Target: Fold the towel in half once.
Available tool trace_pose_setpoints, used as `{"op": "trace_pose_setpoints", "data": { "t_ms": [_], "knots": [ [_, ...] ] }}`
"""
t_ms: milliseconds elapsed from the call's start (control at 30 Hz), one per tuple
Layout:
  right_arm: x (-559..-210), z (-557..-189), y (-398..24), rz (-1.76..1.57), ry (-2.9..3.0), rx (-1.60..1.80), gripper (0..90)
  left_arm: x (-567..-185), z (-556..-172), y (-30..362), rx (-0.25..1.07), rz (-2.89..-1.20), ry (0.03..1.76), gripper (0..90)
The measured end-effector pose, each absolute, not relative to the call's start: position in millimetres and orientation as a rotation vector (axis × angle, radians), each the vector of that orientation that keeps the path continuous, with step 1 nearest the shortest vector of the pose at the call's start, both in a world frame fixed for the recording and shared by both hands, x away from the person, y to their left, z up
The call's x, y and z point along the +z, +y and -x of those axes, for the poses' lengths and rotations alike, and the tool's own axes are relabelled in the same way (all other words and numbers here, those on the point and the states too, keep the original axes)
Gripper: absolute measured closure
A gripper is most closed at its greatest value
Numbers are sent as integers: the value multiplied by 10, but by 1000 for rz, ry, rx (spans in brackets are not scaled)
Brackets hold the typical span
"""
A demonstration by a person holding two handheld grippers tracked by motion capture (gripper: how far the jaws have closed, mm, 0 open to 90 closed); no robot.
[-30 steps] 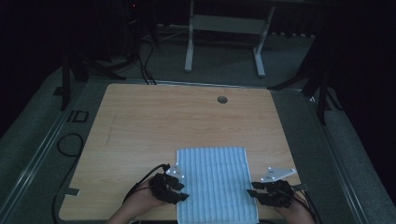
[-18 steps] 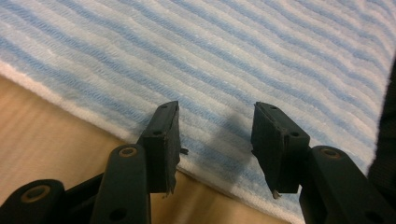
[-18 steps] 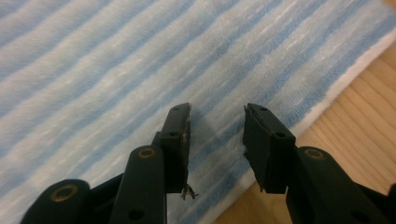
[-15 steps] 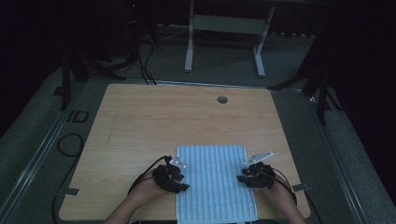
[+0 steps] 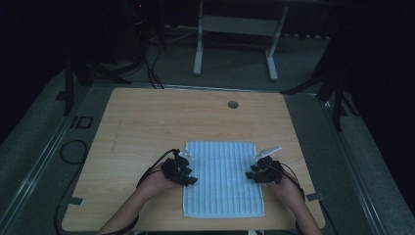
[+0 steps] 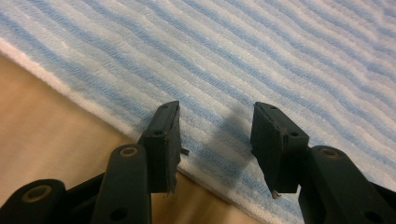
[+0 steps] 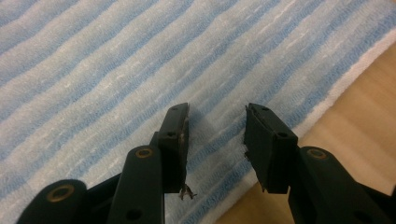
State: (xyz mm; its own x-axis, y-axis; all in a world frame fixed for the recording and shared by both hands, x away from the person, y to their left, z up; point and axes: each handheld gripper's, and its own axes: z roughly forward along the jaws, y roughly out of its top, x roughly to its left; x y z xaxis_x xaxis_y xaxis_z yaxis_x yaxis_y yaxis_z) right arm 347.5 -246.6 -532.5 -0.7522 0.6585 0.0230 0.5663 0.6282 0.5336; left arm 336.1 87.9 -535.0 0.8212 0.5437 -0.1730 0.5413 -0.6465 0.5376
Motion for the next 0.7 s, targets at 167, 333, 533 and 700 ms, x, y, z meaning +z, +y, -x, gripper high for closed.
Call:
{"op": "trace_pose_setpoints", "data": {
  "t_ms": [167,333,533,700],
  "knots": [
    [-5325,-3630,-2441,-1036,2663,783,590,-5342,-3473,865,33,-2426,808,526],
    [-5317,-3700,-2399,-1047,2657,758,583,-5311,-3563,819,46,-2468,819,523],
    [-5161,-3756,-2458,-1036,2614,795,545,-5196,-3677,895,87,-2430,876,440],
    [-4955,-3982,-2581,-1099,2554,843,545,-5068,-3914,982,150,-2342,947,440]
  ]
}}
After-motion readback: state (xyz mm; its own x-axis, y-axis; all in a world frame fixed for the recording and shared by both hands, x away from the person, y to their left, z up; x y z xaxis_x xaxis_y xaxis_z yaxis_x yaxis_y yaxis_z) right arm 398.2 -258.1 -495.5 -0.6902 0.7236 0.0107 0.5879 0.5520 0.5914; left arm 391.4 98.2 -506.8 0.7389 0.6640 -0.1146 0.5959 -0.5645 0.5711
